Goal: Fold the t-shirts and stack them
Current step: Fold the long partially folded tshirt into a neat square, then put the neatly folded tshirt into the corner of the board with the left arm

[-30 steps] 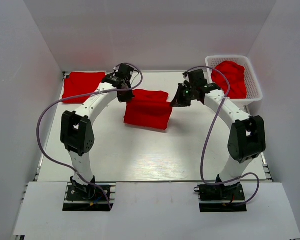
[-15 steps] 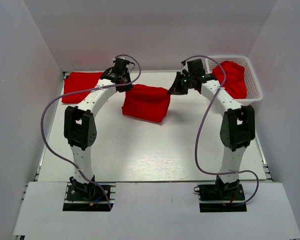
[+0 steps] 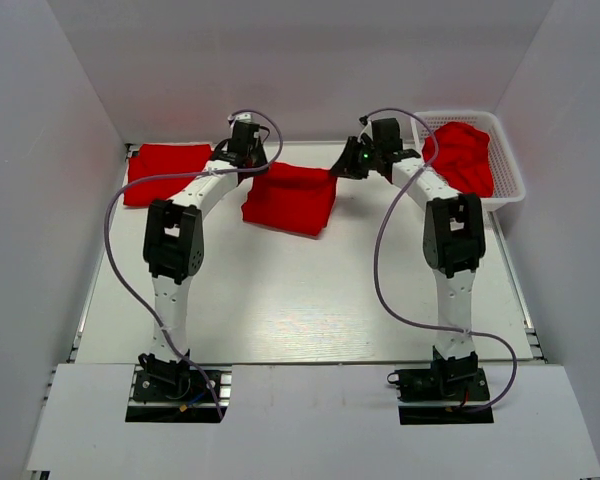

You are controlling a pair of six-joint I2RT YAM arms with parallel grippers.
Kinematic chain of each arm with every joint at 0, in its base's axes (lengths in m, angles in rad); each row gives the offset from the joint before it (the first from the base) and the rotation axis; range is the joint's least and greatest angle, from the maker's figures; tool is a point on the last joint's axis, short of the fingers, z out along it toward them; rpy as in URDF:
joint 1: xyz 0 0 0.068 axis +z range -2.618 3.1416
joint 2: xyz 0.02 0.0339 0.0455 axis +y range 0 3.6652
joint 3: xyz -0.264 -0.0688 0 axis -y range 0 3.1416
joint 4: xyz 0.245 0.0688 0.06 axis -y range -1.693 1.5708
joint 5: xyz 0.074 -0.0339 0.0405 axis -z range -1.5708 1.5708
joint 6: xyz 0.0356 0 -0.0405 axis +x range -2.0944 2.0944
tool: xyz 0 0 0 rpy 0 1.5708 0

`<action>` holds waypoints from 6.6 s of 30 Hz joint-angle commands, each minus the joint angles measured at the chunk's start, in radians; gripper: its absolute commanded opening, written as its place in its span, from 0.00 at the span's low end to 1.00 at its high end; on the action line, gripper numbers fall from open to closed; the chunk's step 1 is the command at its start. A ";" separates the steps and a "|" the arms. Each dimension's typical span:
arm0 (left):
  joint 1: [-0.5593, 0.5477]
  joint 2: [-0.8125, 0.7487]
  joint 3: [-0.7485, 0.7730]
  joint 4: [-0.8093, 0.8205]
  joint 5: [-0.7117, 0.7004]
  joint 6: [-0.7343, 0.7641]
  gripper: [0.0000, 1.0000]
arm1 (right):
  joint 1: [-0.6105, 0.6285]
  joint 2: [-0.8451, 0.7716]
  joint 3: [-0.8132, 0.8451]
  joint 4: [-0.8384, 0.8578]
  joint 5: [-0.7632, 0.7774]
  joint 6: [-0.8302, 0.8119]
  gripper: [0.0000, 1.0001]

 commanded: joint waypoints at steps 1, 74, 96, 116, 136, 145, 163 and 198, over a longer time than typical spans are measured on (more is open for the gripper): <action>0.015 0.017 0.068 0.085 -0.073 -0.030 0.67 | -0.014 0.093 0.140 0.182 -0.013 -0.033 0.39; 0.022 0.064 0.206 -0.153 0.105 0.343 1.00 | 0.043 -0.513 -0.457 0.176 0.246 -0.288 0.90; 0.041 0.271 0.237 -0.156 0.086 0.345 1.00 | 0.041 -0.781 -0.657 0.060 0.320 -0.291 0.90; 0.104 0.230 0.155 -0.070 0.261 0.322 1.00 | 0.040 -0.735 -0.622 0.069 0.251 -0.294 0.90; 0.085 0.247 0.005 0.018 0.407 0.323 0.15 | 0.041 -0.696 -0.605 0.069 0.226 -0.299 0.90; 0.085 0.111 0.028 0.016 0.263 0.386 0.00 | 0.038 -0.752 -0.649 0.069 0.264 -0.302 0.90; 0.114 -0.097 0.131 -0.156 0.034 0.671 0.00 | 0.041 -0.825 -0.708 0.075 0.383 -0.305 0.90; 0.211 -0.221 0.152 0.012 -0.027 0.934 0.00 | 0.043 -0.781 -0.608 0.090 0.306 -0.266 0.90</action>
